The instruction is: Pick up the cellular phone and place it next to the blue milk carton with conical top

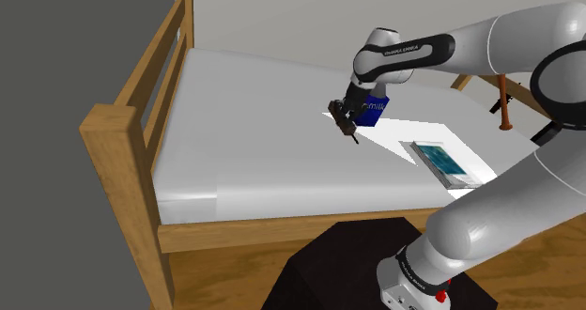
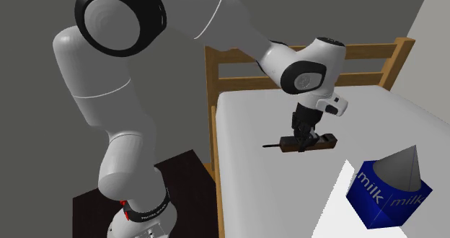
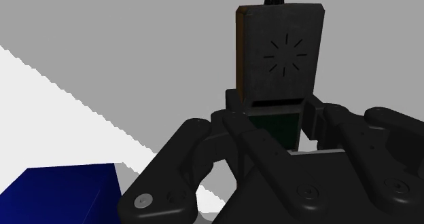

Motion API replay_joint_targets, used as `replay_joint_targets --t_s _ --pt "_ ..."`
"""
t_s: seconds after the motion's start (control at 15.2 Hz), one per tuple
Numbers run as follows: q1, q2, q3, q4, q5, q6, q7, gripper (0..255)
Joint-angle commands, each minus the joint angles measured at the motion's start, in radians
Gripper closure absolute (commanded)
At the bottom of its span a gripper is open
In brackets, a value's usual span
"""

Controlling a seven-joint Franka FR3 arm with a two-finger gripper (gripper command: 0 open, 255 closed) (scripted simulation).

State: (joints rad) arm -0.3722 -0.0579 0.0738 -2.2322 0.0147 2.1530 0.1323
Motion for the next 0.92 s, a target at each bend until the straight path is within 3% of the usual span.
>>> replay_joint_targets --t_s 0.0,0.59,0.86 --pt "0.001 0.013 0.001 -0.013 -0.001 0.027 0.002 255" --pt "0.001 0.085 0.002 -0.066 -0.007 0.152 0.005 255" --pt "0.001 0.085 0.002 -0.066 -0.007 0.152 0.005 255"
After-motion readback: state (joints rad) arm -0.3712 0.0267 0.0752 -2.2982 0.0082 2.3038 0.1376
